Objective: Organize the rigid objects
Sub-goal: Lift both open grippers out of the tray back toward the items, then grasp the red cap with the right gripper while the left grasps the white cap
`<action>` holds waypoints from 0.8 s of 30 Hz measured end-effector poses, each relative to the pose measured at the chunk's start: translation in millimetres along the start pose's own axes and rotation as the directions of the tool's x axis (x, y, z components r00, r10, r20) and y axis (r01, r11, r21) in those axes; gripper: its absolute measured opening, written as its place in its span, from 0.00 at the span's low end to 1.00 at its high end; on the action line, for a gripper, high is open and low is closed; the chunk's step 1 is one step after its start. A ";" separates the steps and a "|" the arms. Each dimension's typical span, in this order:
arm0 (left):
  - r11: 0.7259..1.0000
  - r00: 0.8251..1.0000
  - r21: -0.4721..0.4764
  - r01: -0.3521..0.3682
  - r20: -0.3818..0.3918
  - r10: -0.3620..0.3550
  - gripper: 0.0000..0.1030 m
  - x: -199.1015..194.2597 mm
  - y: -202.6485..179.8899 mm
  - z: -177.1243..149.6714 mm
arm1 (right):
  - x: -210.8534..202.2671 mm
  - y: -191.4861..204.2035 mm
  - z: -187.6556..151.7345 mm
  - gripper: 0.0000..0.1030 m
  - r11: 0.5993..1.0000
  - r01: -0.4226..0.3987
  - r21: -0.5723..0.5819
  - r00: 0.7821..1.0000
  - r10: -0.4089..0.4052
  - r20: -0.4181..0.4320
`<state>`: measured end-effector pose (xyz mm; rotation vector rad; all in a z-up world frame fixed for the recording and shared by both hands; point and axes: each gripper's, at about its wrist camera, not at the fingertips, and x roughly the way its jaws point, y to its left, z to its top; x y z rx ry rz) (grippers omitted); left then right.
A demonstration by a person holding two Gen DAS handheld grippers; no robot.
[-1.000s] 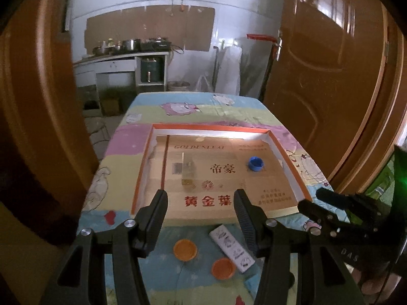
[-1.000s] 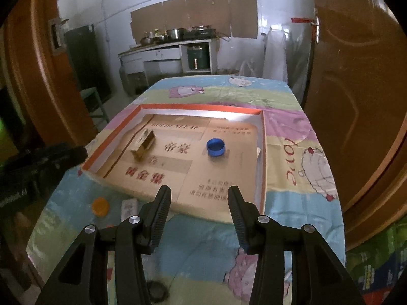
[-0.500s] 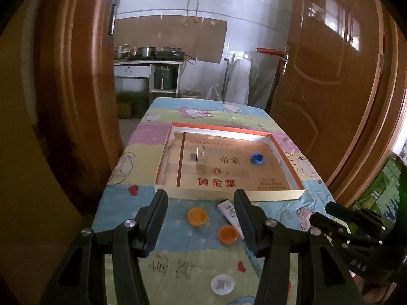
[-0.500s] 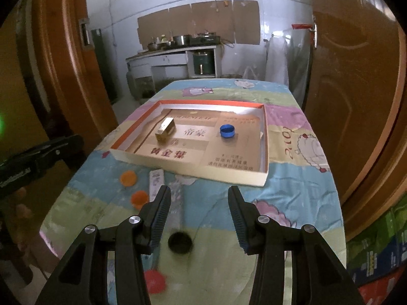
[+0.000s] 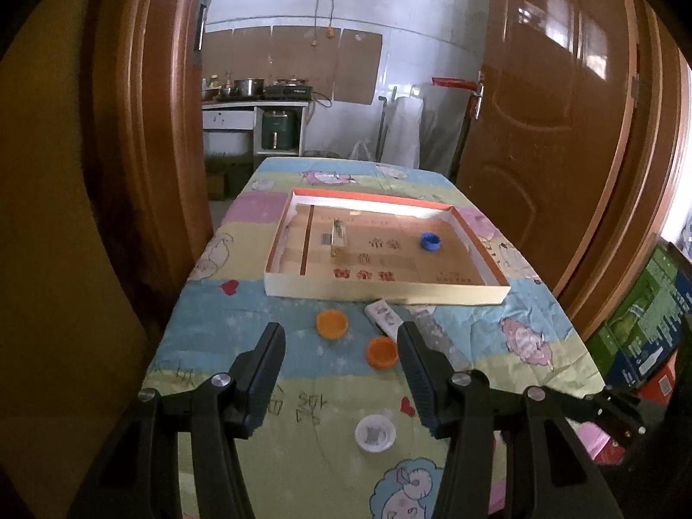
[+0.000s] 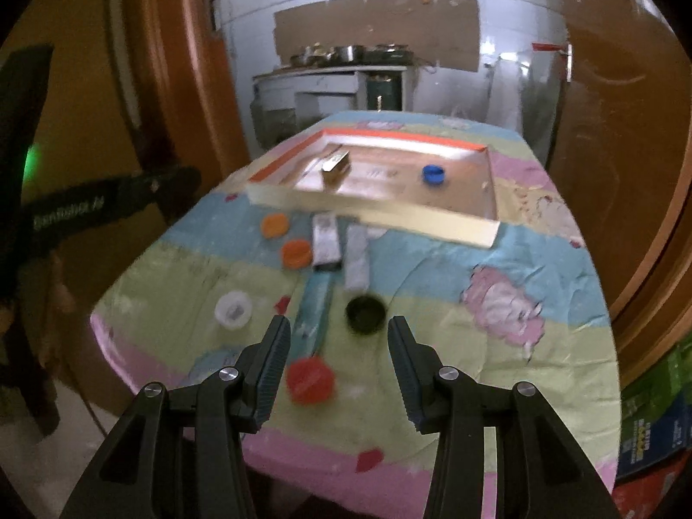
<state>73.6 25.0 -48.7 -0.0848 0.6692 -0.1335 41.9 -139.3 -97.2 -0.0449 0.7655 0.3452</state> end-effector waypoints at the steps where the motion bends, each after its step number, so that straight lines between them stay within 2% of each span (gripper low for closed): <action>1: 1.000 1.000 0.000 0.000 0.002 0.000 0.52 -1.2 0.1 -2.6 | 1.9 3.1 -5.7 0.47 1.000 -0.010 -0.006 1.000 0.010 -0.009; 7: 1.000 1.000 -0.006 0.006 -0.001 -0.006 0.52 -2.7 1.1 -19.1 | 10.9 10.8 -22.7 0.47 0.999 -0.029 -0.019 0.999 0.028 -0.040; 24: 0.998 0.997 0.033 0.062 -0.042 -0.061 0.52 8.5 -6.6 -51.1 | 32.9 11.7 -32.4 0.46 0.998 -0.067 0.010 0.994 0.067 -0.087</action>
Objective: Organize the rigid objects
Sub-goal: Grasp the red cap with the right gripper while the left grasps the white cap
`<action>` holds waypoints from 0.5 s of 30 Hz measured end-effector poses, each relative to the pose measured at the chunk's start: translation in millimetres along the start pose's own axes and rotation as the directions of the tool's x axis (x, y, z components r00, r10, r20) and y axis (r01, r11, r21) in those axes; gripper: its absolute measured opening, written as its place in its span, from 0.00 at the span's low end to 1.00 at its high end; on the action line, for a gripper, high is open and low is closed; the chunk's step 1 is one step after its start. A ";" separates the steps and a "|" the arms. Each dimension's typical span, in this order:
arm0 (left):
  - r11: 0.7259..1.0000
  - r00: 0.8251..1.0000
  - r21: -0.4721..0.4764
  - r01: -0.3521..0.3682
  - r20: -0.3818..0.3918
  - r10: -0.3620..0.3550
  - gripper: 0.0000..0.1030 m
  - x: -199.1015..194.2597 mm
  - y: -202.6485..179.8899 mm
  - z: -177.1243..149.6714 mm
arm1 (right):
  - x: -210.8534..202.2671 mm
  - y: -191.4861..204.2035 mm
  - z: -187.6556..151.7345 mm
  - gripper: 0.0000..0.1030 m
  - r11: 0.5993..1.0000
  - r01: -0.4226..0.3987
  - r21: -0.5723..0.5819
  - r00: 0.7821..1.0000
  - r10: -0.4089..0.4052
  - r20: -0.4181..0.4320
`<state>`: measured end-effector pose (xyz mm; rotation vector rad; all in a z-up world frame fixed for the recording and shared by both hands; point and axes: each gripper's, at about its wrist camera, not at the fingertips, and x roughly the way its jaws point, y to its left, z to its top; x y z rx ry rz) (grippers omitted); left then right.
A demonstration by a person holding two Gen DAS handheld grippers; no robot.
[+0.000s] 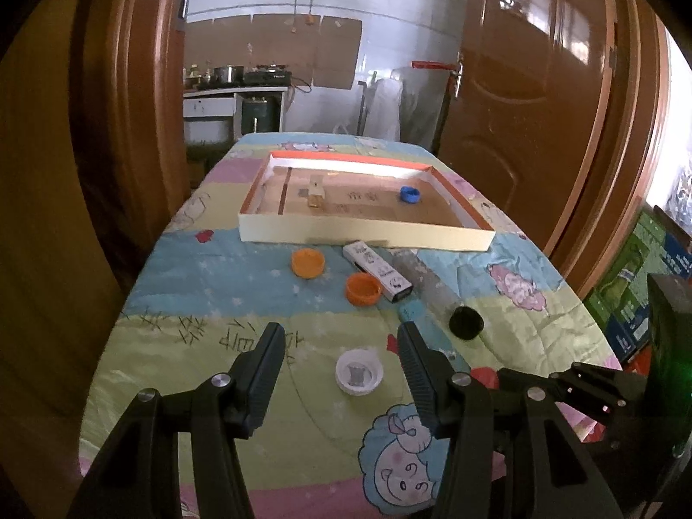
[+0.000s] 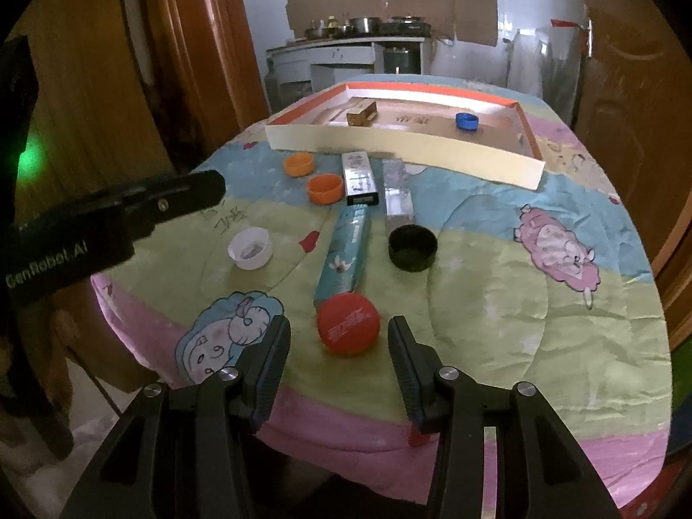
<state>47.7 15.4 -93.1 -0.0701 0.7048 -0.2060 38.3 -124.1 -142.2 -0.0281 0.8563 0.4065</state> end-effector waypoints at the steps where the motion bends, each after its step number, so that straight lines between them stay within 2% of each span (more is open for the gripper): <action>1: 1.000 1.000 0.002 0.002 -0.002 -0.002 0.52 0.8 0.3 -1.2 | 0.4 0.1 -0.4 0.44 1.000 -0.003 0.003 1.000 0.003 0.000; 3: 1.000 1.000 0.007 0.006 -0.007 -0.006 0.52 3.2 0.1 -4.1 | 1.6 -0.3 -0.7 0.30 1.000 -0.004 0.007 1.000 0.004 -0.002; 15: 0.996 0.997 0.079 0.039 -0.069 -0.033 0.52 21.0 -13.4 -20.0 | -8.4 -3.8 -2.3 0.29 1.000 0.024 -0.003 0.999 -0.024 0.030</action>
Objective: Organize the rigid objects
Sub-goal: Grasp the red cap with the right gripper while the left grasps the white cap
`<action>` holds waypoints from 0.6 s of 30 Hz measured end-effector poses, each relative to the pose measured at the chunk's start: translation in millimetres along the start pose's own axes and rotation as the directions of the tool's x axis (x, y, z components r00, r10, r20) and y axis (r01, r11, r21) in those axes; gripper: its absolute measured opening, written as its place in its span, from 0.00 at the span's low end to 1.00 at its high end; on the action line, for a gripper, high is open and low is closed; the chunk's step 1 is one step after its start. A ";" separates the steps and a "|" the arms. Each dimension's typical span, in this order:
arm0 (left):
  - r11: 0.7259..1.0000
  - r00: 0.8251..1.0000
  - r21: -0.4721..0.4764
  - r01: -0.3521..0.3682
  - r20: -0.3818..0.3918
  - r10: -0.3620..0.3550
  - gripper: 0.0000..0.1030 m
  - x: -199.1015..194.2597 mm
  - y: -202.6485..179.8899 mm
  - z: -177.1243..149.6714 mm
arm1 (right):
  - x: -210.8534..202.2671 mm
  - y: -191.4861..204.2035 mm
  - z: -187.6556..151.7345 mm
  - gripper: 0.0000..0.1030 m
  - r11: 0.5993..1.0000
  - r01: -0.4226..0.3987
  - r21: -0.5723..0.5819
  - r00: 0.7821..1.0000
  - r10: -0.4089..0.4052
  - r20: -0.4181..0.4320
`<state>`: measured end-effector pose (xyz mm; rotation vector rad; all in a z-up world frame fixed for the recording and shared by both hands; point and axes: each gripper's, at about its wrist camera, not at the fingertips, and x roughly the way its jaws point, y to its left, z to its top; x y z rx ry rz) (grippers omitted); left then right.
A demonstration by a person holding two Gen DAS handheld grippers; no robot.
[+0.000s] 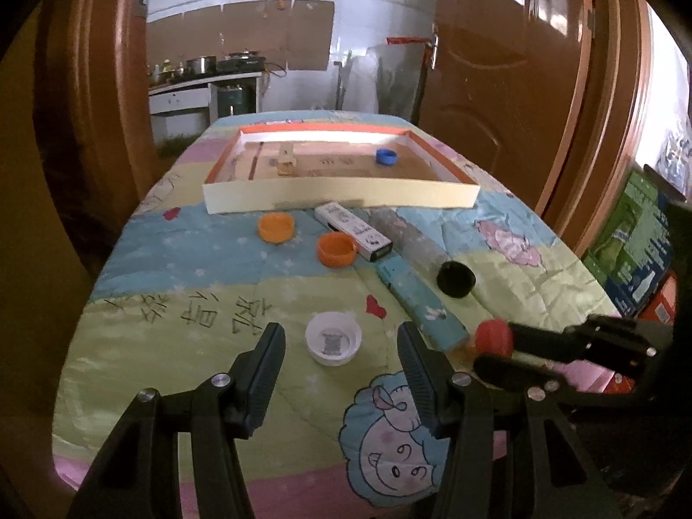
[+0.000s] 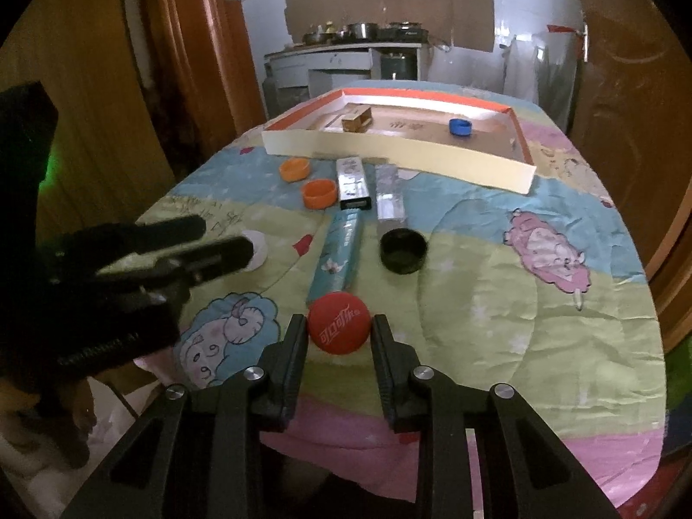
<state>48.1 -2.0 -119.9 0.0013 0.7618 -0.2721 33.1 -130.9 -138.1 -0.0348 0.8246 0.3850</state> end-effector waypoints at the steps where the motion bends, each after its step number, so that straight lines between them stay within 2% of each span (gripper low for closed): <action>1: 1.000 1.000 0.003 -0.003 -0.007 0.003 0.52 2.6 -0.9 -0.3 | -1.2 -1.3 0.0 0.29 1.000 0.000 0.004 1.000 0.000 0.002; 8: 1.000 0.998 -0.004 -0.024 -0.051 0.024 0.52 21.7 0.9 -0.6 | -5.2 -10.2 -1.3 0.30 0.999 -0.007 0.032 1.000 0.007 0.006; 10: 1.000 0.998 -0.004 -0.030 -0.048 0.030 0.47 24.0 1.8 -1.7 | -4.7 -11.1 -2.2 0.30 0.999 -0.009 0.037 1.000 0.009 0.004; 14: 0.999 0.999 -0.027 -0.025 -0.036 0.024 0.30 23.9 8.3 -1.4 | -4.2 -13.0 -3.3 0.30 0.999 -0.013 0.046 1.000 0.013 0.003; 18: 0.999 1.000 -0.050 -0.003 -0.028 0.001 0.30 22.3 13.3 -1.6 | -3.4 -12.9 -3.8 0.30 0.999 -0.015 0.051 1.000 0.015 0.001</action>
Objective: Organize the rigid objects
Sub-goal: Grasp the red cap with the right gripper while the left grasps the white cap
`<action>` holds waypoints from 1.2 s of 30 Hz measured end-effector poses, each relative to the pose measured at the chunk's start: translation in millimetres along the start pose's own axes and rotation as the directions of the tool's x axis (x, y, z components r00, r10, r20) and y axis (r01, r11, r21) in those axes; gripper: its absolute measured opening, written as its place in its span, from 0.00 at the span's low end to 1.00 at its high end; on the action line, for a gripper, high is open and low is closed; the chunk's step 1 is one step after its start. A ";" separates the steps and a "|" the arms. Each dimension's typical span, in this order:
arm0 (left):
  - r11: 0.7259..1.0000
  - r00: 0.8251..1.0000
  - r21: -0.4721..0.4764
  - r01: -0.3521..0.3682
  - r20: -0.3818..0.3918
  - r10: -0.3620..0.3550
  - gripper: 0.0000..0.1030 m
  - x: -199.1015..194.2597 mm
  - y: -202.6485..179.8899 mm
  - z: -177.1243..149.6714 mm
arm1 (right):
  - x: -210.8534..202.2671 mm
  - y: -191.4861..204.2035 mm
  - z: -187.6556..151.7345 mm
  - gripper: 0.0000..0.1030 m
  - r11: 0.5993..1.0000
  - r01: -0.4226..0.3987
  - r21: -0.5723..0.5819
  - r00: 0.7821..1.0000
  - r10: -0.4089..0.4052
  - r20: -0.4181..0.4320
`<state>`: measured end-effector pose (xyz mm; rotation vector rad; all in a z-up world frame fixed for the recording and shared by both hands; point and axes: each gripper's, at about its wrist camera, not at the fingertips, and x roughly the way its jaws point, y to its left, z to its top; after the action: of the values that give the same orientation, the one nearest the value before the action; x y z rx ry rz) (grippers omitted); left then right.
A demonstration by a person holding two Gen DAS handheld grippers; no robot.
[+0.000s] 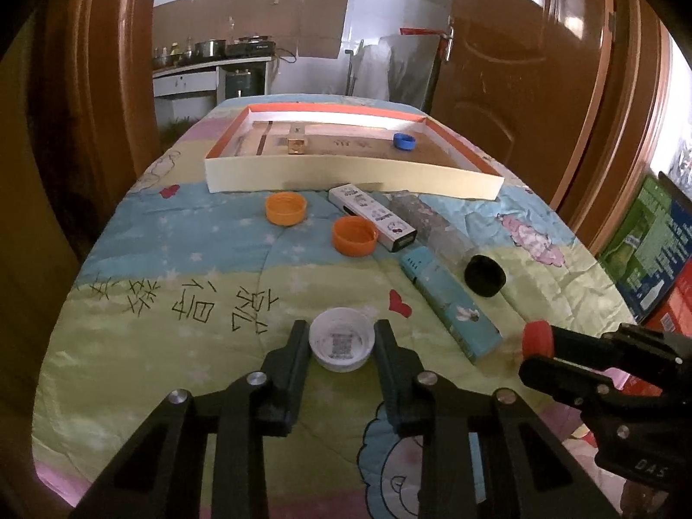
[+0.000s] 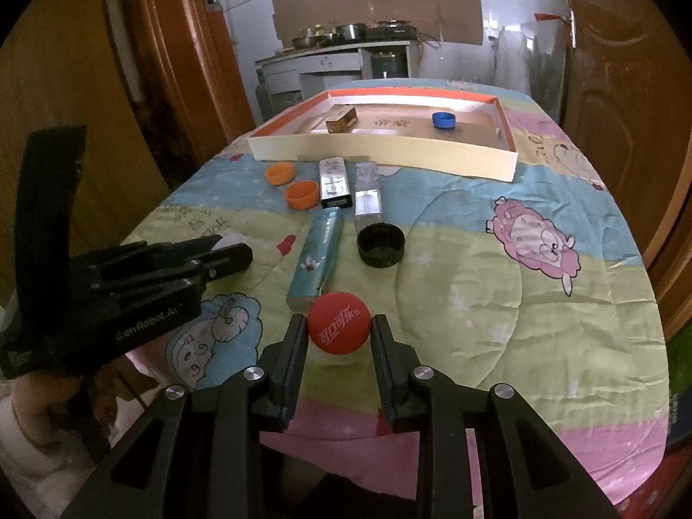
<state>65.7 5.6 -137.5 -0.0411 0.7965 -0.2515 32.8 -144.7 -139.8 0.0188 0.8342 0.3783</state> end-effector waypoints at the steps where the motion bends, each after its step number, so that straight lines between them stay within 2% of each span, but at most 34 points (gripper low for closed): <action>1: 1.000 1.000 -0.003 0.003 0.002 -0.003 0.30 -0.4 0.2 -0.3 | -0.1 -0.1 0.0 0.30 1.000 0.000 0.000 1.000 0.000 0.000; 17: 1.000 0.998 0.026 -0.005 0.061 0.003 0.29 -24.8 -10.8 15.0 | -10.0 -1.0 6.4 0.30 1.000 -0.001 0.003 0.999 0.001 0.033; 29: 0.999 0.992 0.047 -0.023 0.128 0.017 0.29 -43.9 -12.0 54.6 | -24.4 -5.2 36.8 0.30 1.000 0.018 -0.010 0.995 -0.017 0.094; 36: 0.996 0.986 0.052 -0.070 0.155 0.061 0.29 -49.5 -13.3 81.9 | -27.0 -7.8 59.9 0.30 0.999 0.027 -0.033 0.993 -0.023 0.118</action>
<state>87.9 -0.3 -43.6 0.0196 0.6361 -0.2062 62.3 -153.1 -81.2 -0.0015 0.7103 0.3642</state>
